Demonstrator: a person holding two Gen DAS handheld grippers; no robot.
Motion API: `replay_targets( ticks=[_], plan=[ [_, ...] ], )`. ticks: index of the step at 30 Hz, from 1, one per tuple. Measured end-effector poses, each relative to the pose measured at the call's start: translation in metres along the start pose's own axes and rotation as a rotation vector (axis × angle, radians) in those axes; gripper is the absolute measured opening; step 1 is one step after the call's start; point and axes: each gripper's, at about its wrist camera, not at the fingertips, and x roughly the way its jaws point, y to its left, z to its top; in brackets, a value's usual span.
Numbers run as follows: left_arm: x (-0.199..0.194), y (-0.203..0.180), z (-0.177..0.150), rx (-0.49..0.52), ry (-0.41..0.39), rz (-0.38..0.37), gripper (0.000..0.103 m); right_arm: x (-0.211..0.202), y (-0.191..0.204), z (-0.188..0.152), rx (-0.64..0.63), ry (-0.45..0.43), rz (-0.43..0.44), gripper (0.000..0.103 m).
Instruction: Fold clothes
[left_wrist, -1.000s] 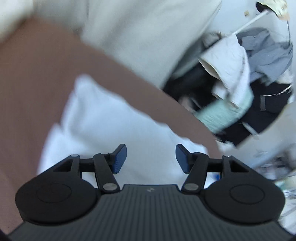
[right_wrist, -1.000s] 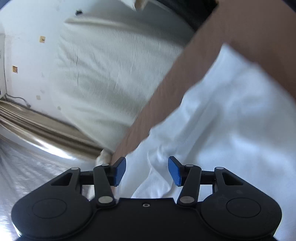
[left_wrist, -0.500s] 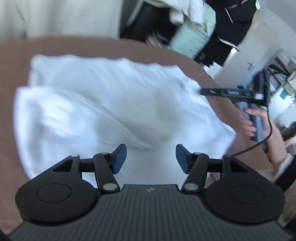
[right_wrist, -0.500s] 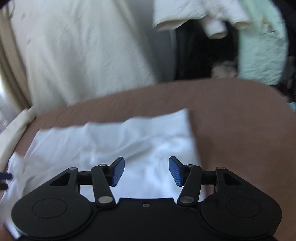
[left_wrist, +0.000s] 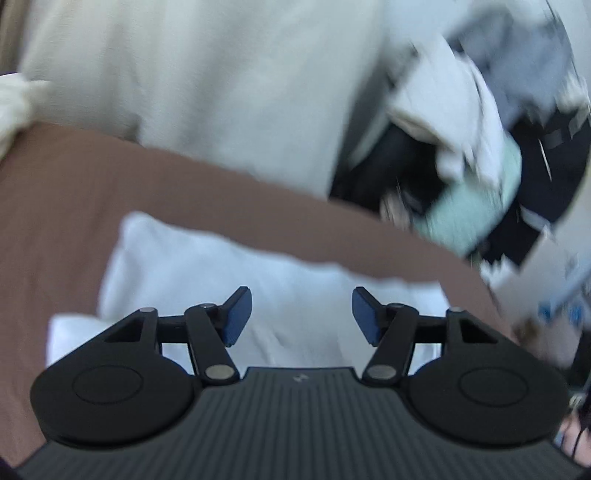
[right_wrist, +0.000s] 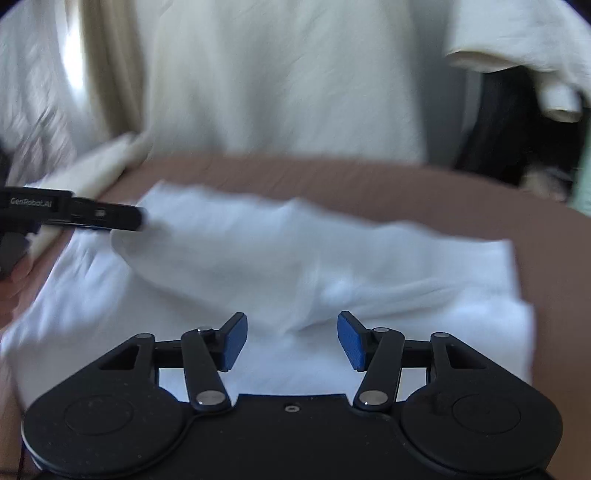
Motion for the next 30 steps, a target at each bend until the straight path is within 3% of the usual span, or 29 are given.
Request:
replay_targets(
  ticks=[1,4,9,11,13,15,18,21,23,26,28,30],
  plan=[
    [-0.006,0.007,0.005,-0.029,-0.027,0.001,0.064,-0.003,-0.012,0.001,0.048,-0.022,-0.039,0.060],
    [-0.007,0.022,0.006,-0.056,0.025,-0.004,0.064,-0.012,-0.048,-0.003,0.181,-0.045,-0.103,0.060],
    [-0.029,0.039,0.000,0.164,0.044,0.138,0.065,-0.019,-0.085,-0.009,0.243,-0.060,-0.234,0.060],
    [-0.041,0.054,-0.005,0.179,0.010,0.174,0.068,-0.019,-0.097,-0.012,0.279,-0.070,-0.240,0.060],
    [-0.051,0.077,-0.006,0.122,-0.007,0.200,0.071,-0.018,-0.107,-0.015,0.312,-0.054,-0.213,0.060],
    [-0.055,0.096,-0.009,0.053,-0.012,0.190,0.071,-0.015,-0.114,-0.017,0.332,-0.013,-0.185,0.060],
    [-0.055,0.115,-0.018,0.002,-0.005,0.051,0.071,-0.012,-0.110,-0.018,0.317,0.049,-0.141,0.060],
    [-0.042,0.116,-0.035,0.034,0.081,-0.028,0.071,-0.011,-0.098,-0.020,0.245,0.065,-0.117,0.060],
    [-0.037,0.110,-0.044,0.084,0.109,-0.040,0.067,-0.008,-0.098,-0.021,0.242,0.067,-0.101,0.059],
    [-0.043,0.093,-0.052,0.189,0.064,-0.041,0.022,-0.004,-0.100,-0.023,0.251,0.068,-0.076,0.046],
    [-0.051,0.078,-0.054,0.257,0.022,-0.059,0.020,-0.004,-0.103,-0.024,0.276,0.059,-0.056,0.034],
    [-0.054,0.064,-0.053,0.318,0.052,-0.091,0.020,-0.006,-0.108,-0.024,0.317,0.046,-0.018,0.031]
  ],
)
